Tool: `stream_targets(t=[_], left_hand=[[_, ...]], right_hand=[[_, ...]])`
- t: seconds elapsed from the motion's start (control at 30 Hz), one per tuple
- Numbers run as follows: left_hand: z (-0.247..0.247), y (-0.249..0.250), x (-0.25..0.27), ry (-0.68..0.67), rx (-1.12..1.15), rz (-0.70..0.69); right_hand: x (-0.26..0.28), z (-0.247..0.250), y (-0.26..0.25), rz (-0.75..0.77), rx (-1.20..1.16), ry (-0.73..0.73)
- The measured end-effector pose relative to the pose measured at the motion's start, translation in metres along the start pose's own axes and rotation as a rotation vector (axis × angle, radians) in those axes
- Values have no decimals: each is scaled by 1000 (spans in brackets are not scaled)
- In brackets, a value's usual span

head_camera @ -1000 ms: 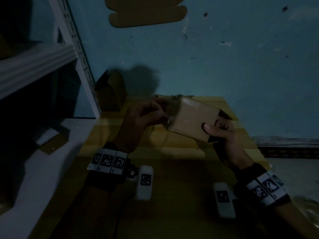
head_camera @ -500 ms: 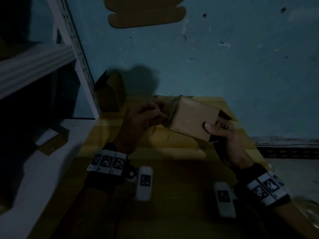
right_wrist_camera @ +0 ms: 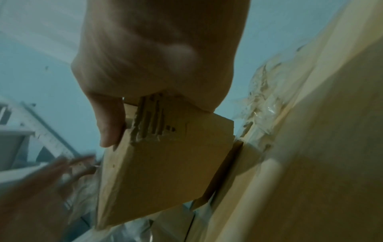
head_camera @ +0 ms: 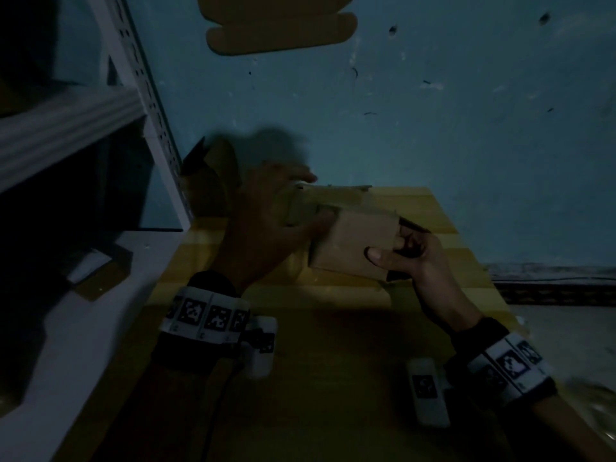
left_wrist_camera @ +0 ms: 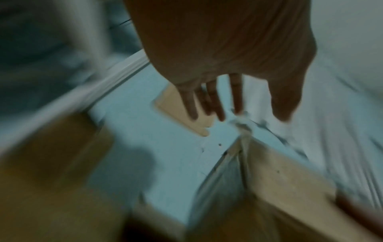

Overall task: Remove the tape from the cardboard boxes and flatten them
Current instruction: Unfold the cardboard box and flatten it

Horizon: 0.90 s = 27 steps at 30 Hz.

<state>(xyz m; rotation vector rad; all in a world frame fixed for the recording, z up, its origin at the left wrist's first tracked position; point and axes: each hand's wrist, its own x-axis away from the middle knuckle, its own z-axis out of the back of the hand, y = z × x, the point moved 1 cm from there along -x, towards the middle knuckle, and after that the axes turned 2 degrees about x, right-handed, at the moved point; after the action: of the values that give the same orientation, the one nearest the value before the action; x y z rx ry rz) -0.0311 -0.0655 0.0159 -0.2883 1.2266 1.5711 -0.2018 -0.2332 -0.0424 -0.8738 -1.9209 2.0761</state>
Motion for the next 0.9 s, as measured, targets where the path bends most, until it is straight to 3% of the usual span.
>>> stream_targets(t=[0.07,0.23,0.9], left_hand=[[-2,12,-5,-90,-219,-195],[-9,18,-4,-256,-281,-273],[-13,7,7,-270,-230,-233]], right_hand=[[-1,-1,1,-10,18,-11],[0,-3,2,-7,36,-32],[2,-4,1,14,122,-25]])
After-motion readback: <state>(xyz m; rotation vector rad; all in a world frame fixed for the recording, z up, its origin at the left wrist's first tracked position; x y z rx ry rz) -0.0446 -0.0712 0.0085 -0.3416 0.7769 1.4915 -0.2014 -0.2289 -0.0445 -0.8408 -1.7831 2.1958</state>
